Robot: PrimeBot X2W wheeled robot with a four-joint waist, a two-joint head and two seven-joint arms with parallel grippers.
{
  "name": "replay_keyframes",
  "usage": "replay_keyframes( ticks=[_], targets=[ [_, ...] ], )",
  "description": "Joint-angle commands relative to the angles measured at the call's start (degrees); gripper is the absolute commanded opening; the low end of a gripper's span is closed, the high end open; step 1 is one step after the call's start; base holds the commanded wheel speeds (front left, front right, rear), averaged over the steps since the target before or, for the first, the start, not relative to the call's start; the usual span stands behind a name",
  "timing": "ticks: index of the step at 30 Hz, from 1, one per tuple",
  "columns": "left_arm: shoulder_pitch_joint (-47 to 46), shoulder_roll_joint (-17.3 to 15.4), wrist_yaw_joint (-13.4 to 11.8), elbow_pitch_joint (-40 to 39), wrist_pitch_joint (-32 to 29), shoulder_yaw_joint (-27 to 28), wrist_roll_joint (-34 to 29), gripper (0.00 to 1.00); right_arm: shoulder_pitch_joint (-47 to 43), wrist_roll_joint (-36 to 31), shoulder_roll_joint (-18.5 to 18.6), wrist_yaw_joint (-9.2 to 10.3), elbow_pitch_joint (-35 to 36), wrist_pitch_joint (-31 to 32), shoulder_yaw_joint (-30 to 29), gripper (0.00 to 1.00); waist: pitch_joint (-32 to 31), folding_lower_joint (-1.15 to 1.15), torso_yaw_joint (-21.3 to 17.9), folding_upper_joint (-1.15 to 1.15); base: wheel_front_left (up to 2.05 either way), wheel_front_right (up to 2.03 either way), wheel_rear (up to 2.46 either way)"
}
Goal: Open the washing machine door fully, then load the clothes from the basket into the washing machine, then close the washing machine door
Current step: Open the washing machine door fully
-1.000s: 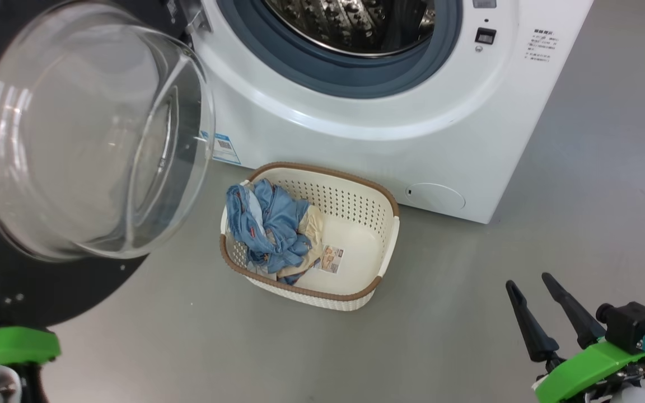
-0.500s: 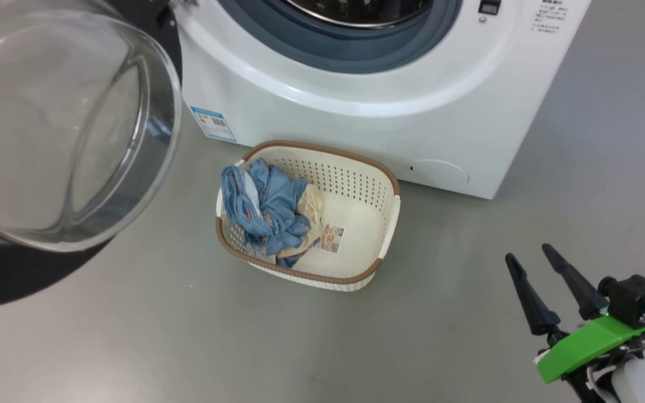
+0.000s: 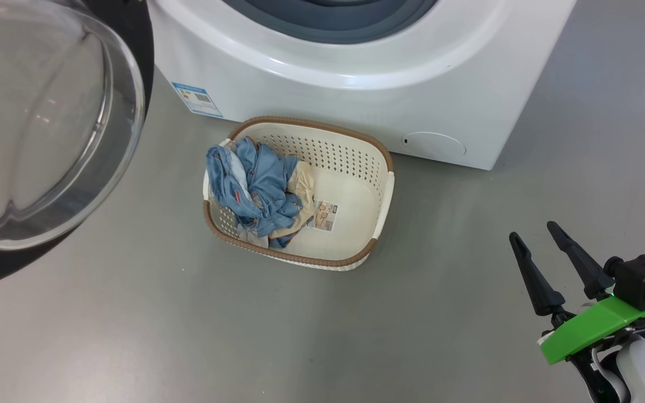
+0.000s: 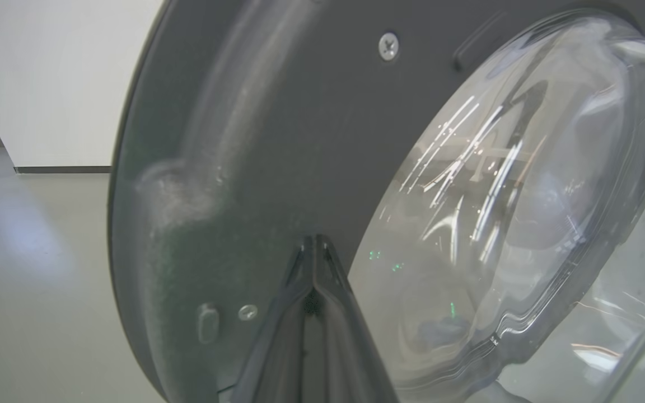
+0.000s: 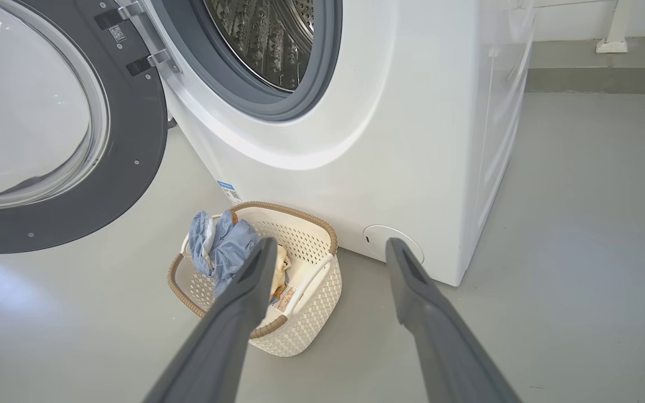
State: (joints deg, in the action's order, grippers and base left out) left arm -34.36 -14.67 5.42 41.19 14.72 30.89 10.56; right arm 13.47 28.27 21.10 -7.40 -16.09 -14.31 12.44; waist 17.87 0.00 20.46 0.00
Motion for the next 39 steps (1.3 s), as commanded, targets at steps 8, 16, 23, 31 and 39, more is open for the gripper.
replay_keyframes(
  ticks=[8, 16, 23, 31, 39],
  targets=[
    [-2.17, -5.26, 0.88, 0.40, 0.28, 3.65, -1.10, 0.00, 1.28, -0.81, 0.50, -0.09, 1.33, -0.69, 1.57, 1.00, 0.28, 0.00, -0.58, 0.00, 0.00, 0.00, 0.00],
    [-1.56, -4.48, 1.56, 1.13, 0.28, 4.67, -1.26, 0.00, 1.20, -0.86, 0.25, -0.09, 1.22, -0.69, 1.60, 1.00, -0.63, 0.00, -0.47, 0.00, 0.00, 0.00, 0.00],
    [1.91, -3.03, 2.00, -0.54, 0.28, 3.61, -0.25, 0.11, 0.48, -0.61, -0.14, -0.09, 0.87, -0.69, 2.18, 1.00, -3.19, 0.00, -0.55, 0.00, 0.00, 0.00, 0.00],
    [9.34, -0.45, 2.05, -6.66, 0.28, -2.49, 4.66, 0.93, -1.38, -0.25, -0.81, -0.09, 0.56, -0.69, 2.06, 1.00, -6.96, 0.00, -0.07, 0.00, 0.00, 0.00, 0.00],
    [17.55, 2.41, 2.06, -13.95, 0.28, -6.40, 8.37, 1.00, -3.17, 0.15, -1.50, -0.09, 0.45, -0.69, 1.96, 1.00, -10.71, 0.00, -0.67, 0.00, 0.00, 0.00, 0.00]
  ],
)
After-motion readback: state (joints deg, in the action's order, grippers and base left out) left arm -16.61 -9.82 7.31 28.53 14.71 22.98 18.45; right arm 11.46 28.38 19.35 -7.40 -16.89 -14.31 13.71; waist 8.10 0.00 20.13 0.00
